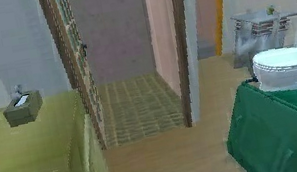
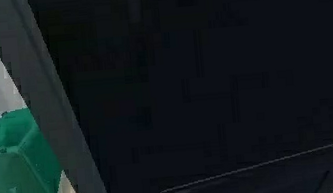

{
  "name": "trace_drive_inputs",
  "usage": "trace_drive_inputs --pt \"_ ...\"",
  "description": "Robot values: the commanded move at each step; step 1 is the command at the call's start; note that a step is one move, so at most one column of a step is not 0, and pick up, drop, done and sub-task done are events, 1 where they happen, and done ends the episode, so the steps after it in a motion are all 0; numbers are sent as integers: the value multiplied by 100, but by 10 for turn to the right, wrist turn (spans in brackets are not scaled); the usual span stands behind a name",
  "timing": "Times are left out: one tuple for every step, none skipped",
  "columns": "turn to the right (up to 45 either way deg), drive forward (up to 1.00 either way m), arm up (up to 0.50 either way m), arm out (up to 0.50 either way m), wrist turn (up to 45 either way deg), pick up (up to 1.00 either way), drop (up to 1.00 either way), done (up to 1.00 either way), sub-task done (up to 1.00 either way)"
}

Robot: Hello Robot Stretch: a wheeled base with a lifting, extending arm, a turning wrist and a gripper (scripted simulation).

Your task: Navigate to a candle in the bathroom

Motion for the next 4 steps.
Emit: trace_drive_inputs --pt "0 35 0 0 0 0 0 0 0" --pt "240 0 0 0 0 0 0 0 0" --pt "0 100 0 0 0 0 0 0 0" --pt "60 0 0 0 0 0 0 0 0"
